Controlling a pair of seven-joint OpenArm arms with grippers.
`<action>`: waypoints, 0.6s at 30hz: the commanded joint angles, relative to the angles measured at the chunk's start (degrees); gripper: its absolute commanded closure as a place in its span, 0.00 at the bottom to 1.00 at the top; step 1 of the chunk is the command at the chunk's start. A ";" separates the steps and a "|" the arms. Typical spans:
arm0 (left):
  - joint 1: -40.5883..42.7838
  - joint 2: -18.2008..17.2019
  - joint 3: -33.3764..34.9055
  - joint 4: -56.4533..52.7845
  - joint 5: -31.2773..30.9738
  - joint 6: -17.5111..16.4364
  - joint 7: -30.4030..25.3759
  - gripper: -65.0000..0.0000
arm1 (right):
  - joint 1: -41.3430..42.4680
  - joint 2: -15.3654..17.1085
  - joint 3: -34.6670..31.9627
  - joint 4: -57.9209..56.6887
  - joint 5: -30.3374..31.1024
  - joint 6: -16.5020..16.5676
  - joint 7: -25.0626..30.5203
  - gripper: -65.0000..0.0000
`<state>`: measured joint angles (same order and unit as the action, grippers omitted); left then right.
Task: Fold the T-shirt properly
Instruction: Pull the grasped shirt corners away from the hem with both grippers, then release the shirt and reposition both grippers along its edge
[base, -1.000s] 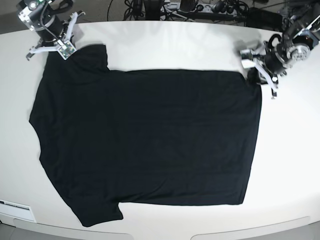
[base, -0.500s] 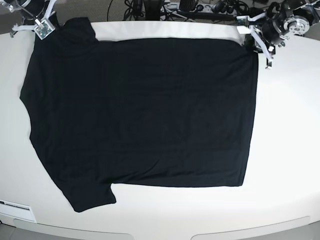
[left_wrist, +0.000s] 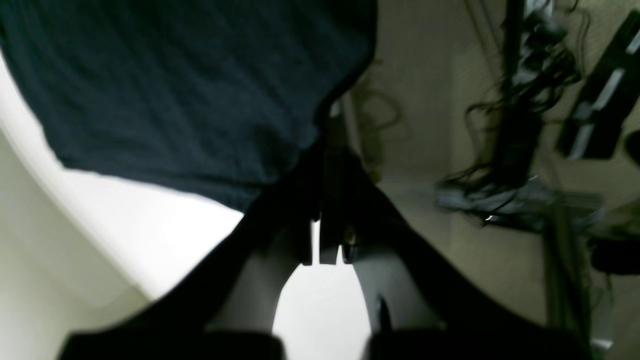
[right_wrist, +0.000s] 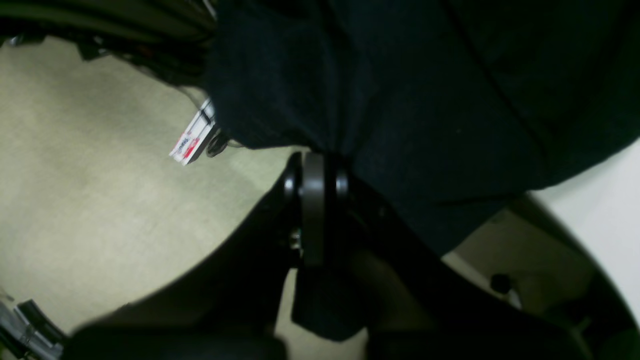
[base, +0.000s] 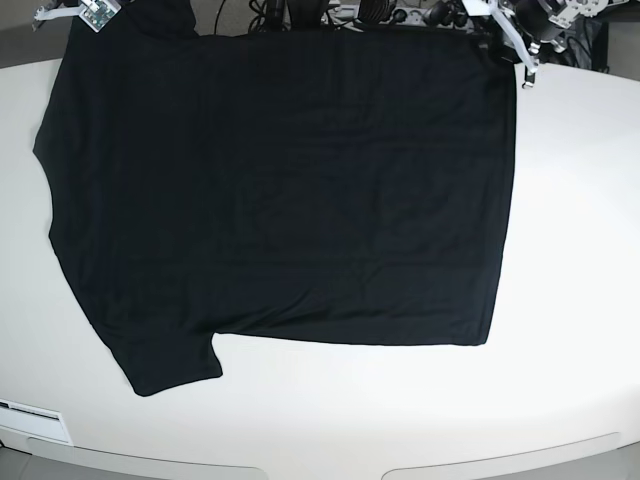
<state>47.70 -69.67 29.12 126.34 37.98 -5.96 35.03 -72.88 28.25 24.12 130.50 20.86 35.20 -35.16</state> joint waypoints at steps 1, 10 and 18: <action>0.98 -0.98 -0.33 0.90 1.22 1.14 0.70 1.00 | -1.27 0.31 0.35 0.81 0.17 0.17 0.44 1.00; 1.79 -0.94 -1.70 0.90 11.26 13.53 2.51 1.00 | 3.61 0.33 0.37 2.43 -0.57 -2.62 3.87 1.00; 1.77 1.99 -9.38 0.90 13.68 16.52 -0.90 1.00 | 11.61 0.35 0.37 4.28 -4.55 -7.98 5.05 1.00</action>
<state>49.47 -66.92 19.88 126.39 51.05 9.47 33.82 -60.80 28.01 24.12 133.75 16.05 27.55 -31.48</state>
